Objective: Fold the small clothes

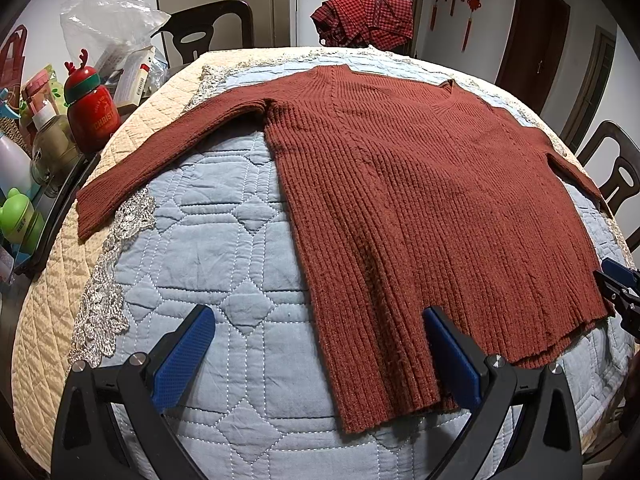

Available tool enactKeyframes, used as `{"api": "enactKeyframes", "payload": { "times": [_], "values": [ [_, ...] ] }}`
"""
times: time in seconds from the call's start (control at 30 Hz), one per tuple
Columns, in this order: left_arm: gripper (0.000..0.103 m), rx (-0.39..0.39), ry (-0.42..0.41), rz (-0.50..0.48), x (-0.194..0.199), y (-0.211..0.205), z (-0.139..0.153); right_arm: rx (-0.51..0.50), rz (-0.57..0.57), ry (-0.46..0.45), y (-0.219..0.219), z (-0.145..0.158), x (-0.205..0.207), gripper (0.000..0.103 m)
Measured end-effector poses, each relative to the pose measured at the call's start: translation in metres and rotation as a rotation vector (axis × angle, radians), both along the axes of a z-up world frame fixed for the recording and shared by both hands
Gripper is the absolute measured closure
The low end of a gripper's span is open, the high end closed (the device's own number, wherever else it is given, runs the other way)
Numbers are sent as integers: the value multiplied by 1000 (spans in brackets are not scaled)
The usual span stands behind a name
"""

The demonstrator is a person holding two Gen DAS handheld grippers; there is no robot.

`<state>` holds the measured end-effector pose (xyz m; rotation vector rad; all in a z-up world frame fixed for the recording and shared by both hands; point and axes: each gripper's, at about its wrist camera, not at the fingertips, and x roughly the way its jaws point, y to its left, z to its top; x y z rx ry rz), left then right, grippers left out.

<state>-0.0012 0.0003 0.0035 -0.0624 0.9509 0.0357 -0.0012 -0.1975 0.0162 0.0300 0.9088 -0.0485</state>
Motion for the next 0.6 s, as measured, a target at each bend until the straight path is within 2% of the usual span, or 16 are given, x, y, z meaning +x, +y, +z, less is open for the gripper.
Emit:
{"api": "enactKeyframes", "payload": {
  "times": [0.6],
  "values": [
    [0, 1, -3, -1, -1, 0, 0, -1, 1, 3, 0, 1, 0, 40]
  ]
}}
